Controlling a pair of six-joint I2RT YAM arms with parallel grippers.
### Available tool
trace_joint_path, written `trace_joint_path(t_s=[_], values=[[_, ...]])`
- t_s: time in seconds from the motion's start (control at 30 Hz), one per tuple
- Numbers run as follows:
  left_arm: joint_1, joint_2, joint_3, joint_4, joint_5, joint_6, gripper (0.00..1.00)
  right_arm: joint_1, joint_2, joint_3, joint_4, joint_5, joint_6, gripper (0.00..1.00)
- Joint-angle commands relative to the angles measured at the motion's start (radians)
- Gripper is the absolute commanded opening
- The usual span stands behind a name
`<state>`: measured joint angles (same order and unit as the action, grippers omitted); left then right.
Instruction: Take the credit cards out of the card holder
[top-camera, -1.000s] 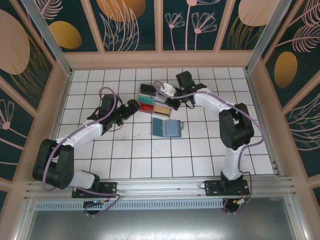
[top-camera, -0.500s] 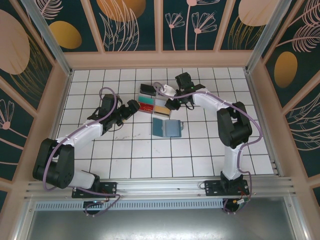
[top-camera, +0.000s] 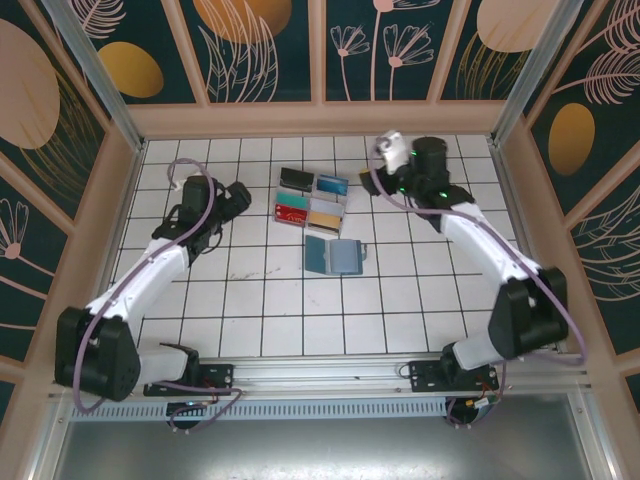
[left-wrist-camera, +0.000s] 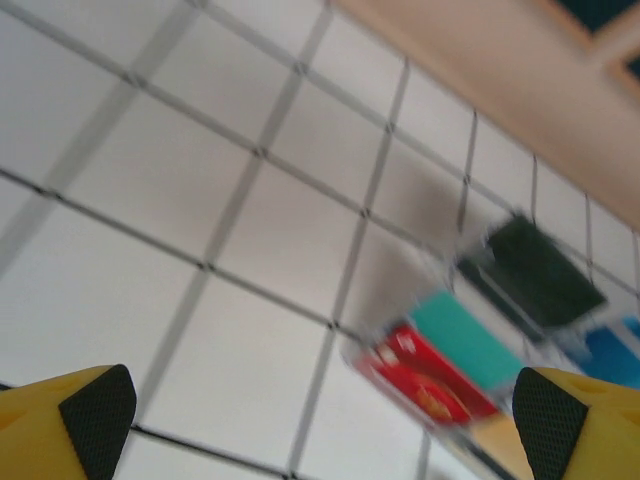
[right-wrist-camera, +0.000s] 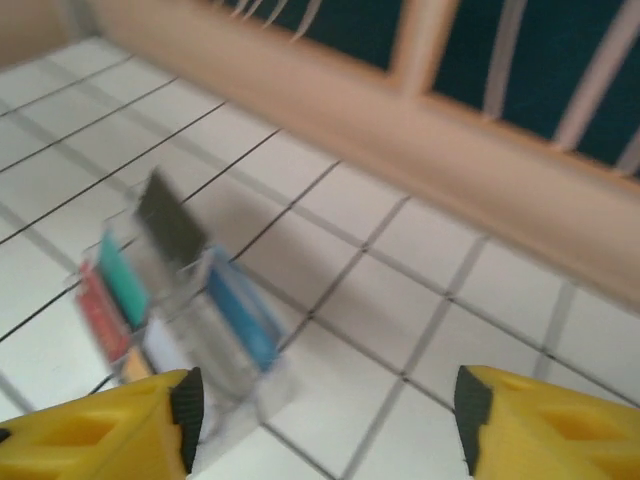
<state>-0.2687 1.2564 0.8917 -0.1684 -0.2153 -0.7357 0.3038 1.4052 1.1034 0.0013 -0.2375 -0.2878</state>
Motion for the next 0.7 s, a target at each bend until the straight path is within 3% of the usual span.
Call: trace_joint_path(t_s=[0.0, 0.07, 0.17, 0.27, 0.4, 0.53, 0.67], values=[[0.005, -0.070, -0.021, 0.010, -0.370, 0.132, 0.99, -0.055, -0.114, -0.146, 0.176, 0.132, 0.196, 0.84], [0.005, -0.092, -0.057, 0.062, -0.503, 0.183, 0.99, -0.093, -0.176, -0.226, 0.222, 0.236, 0.254, 0.98], [0.005, -0.120, -0.158, 0.220, -0.662, 0.290, 0.99, -0.167, -0.247, -0.348, 0.293, 0.410, 0.353, 0.99], [0.009, -0.136, -0.263, 0.398, -0.723, 0.394, 0.99, -0.234, -0.284, -0.483, 0.375, 0.510, 0.402, 0.99], [0.041, -0.120, -0.351, 0.550, -0.716, 0.488, 0.99, -0.273, -0.258, -0.624, 0.513, 0.548, 0.374, 0.99], [0.080, -0.087, -0.480, 0.826, -0.625, 0.625, 0.99, -0.274, -0.160, -0.666, 0.605, 0.620, 0.362, 0.99], [0.120, -0.027, -0.542, 0.980, -0.492, 0.677, 0.99, -0.275, -0.079, -0.725, 0.818, 0.614, 0.334, 0.99]])
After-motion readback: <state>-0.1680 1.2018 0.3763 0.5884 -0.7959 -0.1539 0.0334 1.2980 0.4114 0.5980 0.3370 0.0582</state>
